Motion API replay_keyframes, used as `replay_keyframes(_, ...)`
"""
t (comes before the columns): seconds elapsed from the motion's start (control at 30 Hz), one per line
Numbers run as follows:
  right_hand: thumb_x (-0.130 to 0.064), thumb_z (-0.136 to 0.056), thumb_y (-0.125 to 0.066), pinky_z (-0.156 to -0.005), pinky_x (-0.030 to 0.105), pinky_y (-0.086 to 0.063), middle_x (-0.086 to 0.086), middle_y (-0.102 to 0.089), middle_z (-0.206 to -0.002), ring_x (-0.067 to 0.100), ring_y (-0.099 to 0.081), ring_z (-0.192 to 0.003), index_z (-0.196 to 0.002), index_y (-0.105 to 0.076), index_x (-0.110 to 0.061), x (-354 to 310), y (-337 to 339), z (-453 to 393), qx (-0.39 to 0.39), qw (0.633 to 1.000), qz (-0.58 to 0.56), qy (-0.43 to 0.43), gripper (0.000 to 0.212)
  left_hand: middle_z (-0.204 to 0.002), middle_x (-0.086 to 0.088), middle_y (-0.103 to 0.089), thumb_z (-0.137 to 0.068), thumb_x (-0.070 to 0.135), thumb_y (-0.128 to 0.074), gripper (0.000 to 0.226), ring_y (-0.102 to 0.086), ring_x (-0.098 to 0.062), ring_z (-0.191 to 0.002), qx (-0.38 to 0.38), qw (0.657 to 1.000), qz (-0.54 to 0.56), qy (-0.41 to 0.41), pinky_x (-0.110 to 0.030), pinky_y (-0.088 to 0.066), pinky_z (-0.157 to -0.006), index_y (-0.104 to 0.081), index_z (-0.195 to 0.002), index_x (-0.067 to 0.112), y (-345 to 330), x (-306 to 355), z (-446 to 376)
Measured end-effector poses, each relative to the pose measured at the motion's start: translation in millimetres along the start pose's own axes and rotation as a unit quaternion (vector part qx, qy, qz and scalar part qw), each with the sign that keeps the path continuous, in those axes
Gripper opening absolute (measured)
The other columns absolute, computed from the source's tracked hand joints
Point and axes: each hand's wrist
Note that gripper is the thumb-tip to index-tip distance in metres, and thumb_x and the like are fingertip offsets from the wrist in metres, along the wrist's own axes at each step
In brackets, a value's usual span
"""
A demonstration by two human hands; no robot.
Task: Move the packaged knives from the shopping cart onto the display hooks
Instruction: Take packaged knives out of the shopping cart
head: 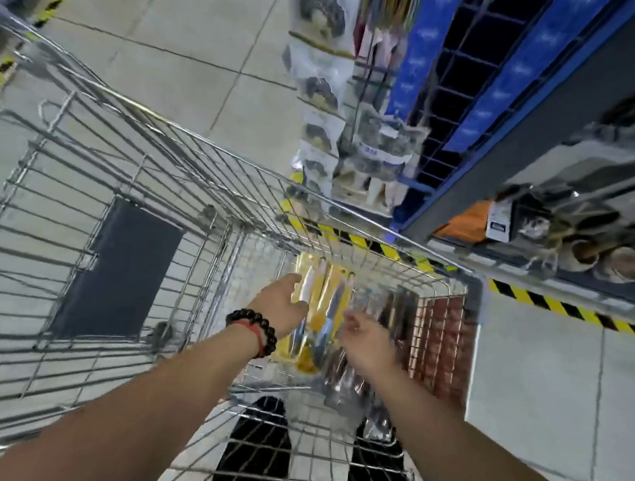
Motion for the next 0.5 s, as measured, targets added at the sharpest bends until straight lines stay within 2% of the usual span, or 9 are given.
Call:
replay_keyframes(0.07,-0.019,-0.094,-0.053,-0.092,0.028,-0.047,0.01,-0.06,-0.131,0.028,-0.061,-0.111,-0.134,-0.054,-0.014,12,-32,-29,-0.018,0.999,0.041,-0.032,0.041,-0.153,-0.007,-0.036,-0.094,0.03,-0.049,0.059,-0.048,-0.026,-0.128,-0.029,1.0,-0.009,0.006,-0.034,-0.043,-0.103,-0.028,-0.149,0.022,-11,-20,-25)
replay_keyframes(0.13,-0.022,-0.094,-0.053,-0.095,0.027,-0.041,0.008,-0.052,-0.14,0.028,-0.053,-0.124,-0.137,-0.051,-0.013,20,-57,-57,-0.03,0.995,0.078,-0.053,0.044,-0.153,-0.009,-0.034,-0.095,0.027,-0.05,0.059,-0.041,-0.026,-0.134,-0.049,0.998,-0.027,-0.005,-0.033,-0.037,-0.108,-0.027,-0.149,0.017,-25,-40,-48)
replay_keyframes(0.23,-0.022,-0.095,-0.053,-0.1,0.031,-0.041,0.011,-0.036,-0.149,0.029,-0.045,-0.13,-0.142,-0.041,-0.006,31,-84,-92,-0.044,0.992,0.094,-0.072,0.052,-0.149,-0.012,-0.039,-0.096,0.018,-0.05,0.052,-0.045,-0.027,-0.13,-0.057,0.998,-0.007,0.017,-0.031,-0.039,-0.103,-0.034,-0.145,0.012,-46,-63,-77)
replay_keyframes(0.3,-0.029,-0.097,-0.051,-0.111,0.038,-0.035,0.011,-0.017,-0.159,0.031,-0.029,-0.143,-0.15,-0.024,-0.003,39,-100,-108,-0.058,0.985,0.139,-0.085,0.065,-0.145,-0.012,-0.044,-0.095,0.021,-0.053,0.05,-0.047,-0.028,-0.127,-0.059,0.996,0.028,0.065,-0.031,-0.039,-0.103,-0.038,-0.141,0.011,-61,-79,-98)
replay_keyframes(0.37,-0.038,-0.097,-0.048,-0.118,0.04,-0.024,0.011,0.002,-0.163,0.035,-0.011,-0.149,-0.155,-0.005,-0.008,46,-115,-113,-0.062,0.974,0.191,-0.101,0.078,-0.134,-0.01,-0.054,-0.092,0.022,-0.06,0.046,-0.054,-0.027,-0.118,-0.062,0.988,0.086,0.114,-0.031,-0.044,-0.099,-0.046,-0.134,0.01,-73,-94,-116)
replay_keyframes(0.43,-0.044,-0.096,-0.046,-0.12,0.042,-0.018,0.014,0.007,-0.163,0.038,-0.003,-0.149,-0.156,0.001,-0.017,51,-124,-110,-0.069,0.963,0.246,-0.085,0.081,-0.126,-0.01,-0.056,-0.094,0.014,-0.058,0.045,-0.055,-0.026,-0.113,-0.069,0.97,0.157,0.171,-0.027,-0.042,-0.092,-0.044,-0.136,0.01,-83,-101,-125)
replay_keyframes(0.5,-0.045,-0.093,-0.05,-0.119,0.042,-0.021,0.016,0.013,-0.162,0.038,0.001,-0.149,-0.156,0.0,-0.026,58,-129,-108,-0.068,0.962,0.253,-0.076,0.082,-0.138,-0.014,-0.05,-0.098,0.011,-0.049,0.048,-0.051,-0.027,-0.122,-0.083,0.961,0.177,0.196,-0.026,-0.039,-0.092,-0.034,-0.143,0.008,-89,-105,-131)
Point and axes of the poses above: each hand's wrist, its own z-axis away from the middle knuckle, its own y-axis out of the back of the hand, x = y × z
